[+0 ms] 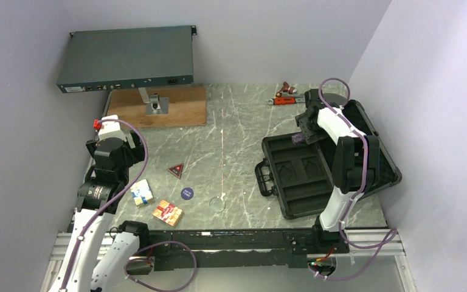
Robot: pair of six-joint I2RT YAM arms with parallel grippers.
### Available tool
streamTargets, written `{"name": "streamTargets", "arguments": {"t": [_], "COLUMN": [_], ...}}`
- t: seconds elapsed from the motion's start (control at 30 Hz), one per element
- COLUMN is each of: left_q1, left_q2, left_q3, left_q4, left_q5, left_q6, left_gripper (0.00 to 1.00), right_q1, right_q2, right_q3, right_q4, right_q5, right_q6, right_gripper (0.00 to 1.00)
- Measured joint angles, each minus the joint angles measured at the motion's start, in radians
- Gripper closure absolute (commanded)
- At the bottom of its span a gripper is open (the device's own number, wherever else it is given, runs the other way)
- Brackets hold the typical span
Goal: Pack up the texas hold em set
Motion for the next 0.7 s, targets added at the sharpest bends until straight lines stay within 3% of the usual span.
{"name": "streamTargets", "arguments": {"t": [0.3,0.47,0.7], "left_q1": [0.000,0.000,0.000], "left_q2": [0.000,-0.002,-0.005], "left_q3": [0.000,0.000,0.000], "left_q4": [0.000,0.000,0.000], "left_q5": [0.000,0.000,0.000], "left_q6": [0.000,0.000,0.000], "left_gripper": [0.04,0.04,0.04], "right_q1": [-0.008,-0.011,-0.010], "right_q2": [-0.063,-0.116,-0.253], "right_q3": [0.015,0.013,-0.100], "right_q4": [-0.064,-0.071,0.097], "right_q5": [0.013,0.011,-0.052], "right_q6": [-0.034,-0.079,-0.285], "right_gripper": [0.22,0.27,0.32]}}
